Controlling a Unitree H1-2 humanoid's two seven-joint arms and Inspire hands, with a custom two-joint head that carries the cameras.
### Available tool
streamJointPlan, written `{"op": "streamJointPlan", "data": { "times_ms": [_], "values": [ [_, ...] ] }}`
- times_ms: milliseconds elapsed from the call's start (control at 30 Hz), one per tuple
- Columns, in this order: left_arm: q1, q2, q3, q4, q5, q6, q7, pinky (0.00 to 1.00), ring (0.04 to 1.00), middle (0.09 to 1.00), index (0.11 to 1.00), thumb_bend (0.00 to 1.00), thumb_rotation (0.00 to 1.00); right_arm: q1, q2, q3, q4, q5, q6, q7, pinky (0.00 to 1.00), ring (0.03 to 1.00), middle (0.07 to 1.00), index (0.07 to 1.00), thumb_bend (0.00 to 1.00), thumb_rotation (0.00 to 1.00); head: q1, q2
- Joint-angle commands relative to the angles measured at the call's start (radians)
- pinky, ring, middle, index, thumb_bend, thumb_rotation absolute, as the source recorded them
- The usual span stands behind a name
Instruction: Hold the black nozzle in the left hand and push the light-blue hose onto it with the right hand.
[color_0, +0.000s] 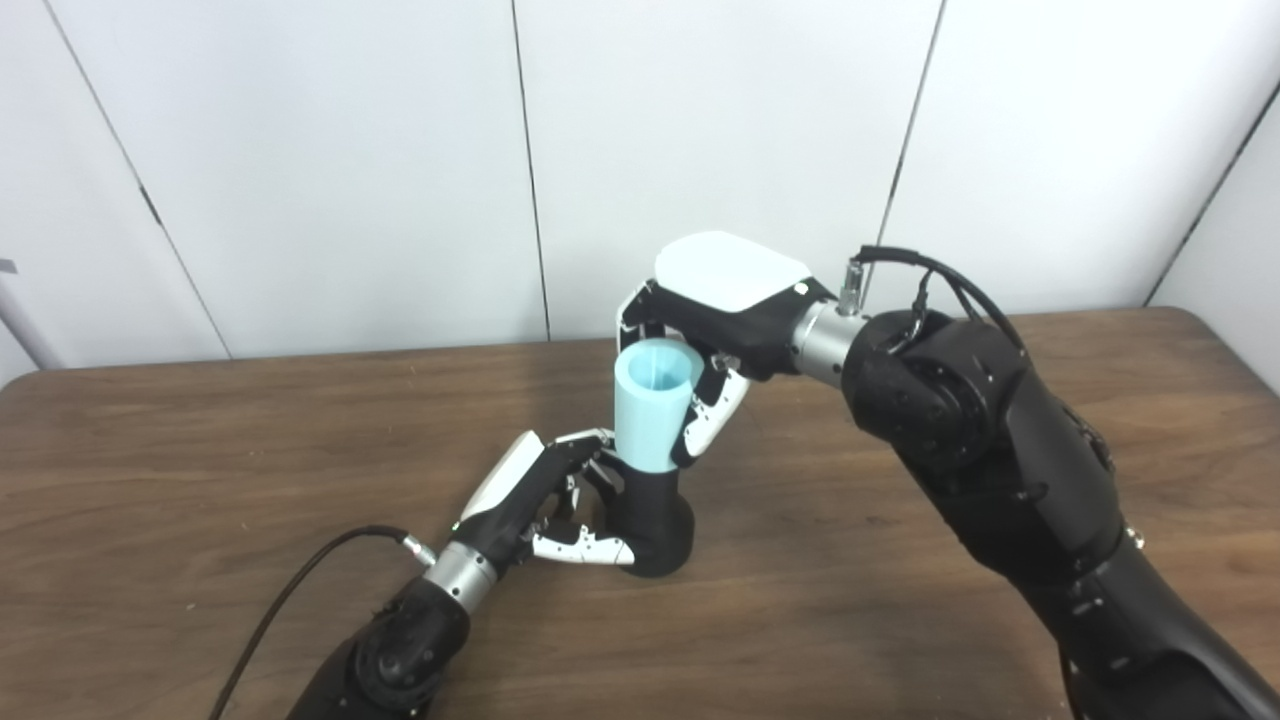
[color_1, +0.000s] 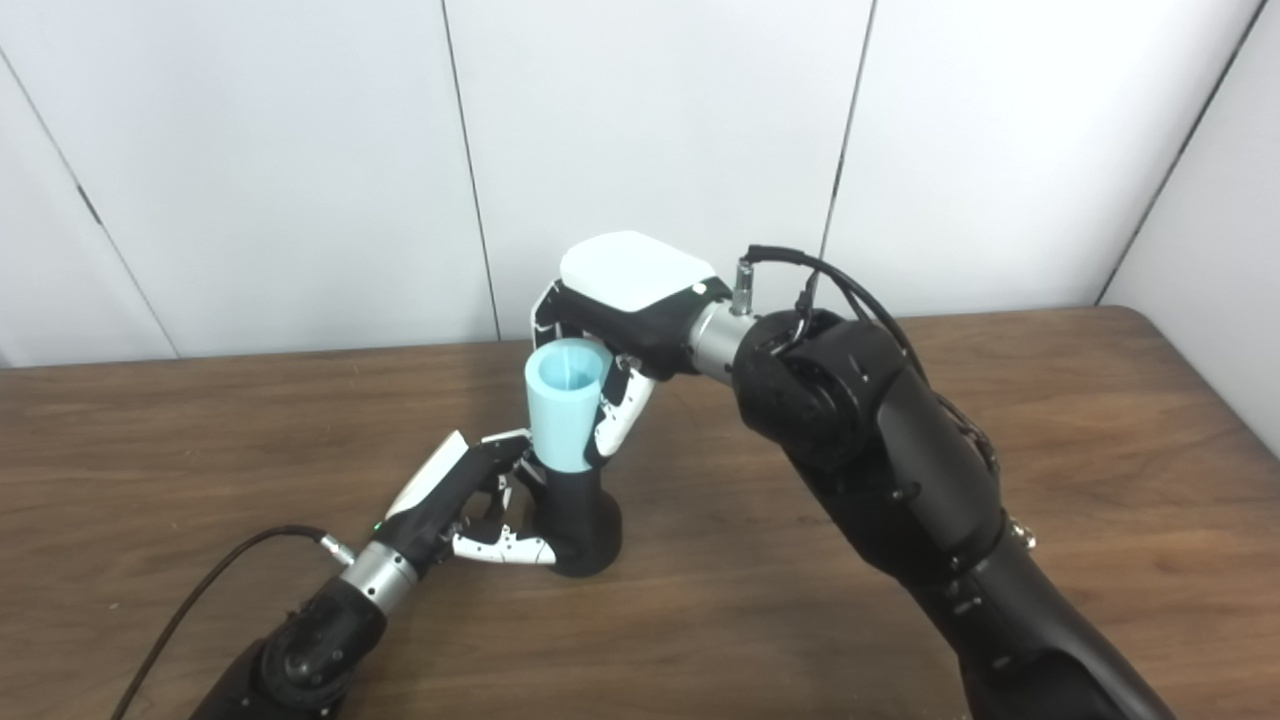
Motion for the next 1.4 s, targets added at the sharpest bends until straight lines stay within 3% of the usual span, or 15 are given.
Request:
{"op": "streamJointPlan", "data": {
  "times_ms": [0, 1367],
  "values": [
    [0.067, 0.015, -0.041, 0.056, 0.041, 0.087, -0.086, 0.38, 0.483, 0.614, 0.619, 0.86, 0.30, -0.008, -0.002, 0.003, -0.005, 0.008, -0.004, -0.006, 0.10, 0.196, 0.470, 0.484, 0.53, 0.00, -0.001, 0.001],
    [0.067, 0.007, -0.041, 0.040, 0.029, 0.098, -0.095, 0.42, 0.504, 0.619, 0.621, 0.87, 0.30, -0.016, 0.015, 0.023, 0.015, 0.025, -0.017, -0.026, 0.09, 0.190, 0.470, 0.483, 0.53, 0.00, 0.011, 0.004]
  ]
}}
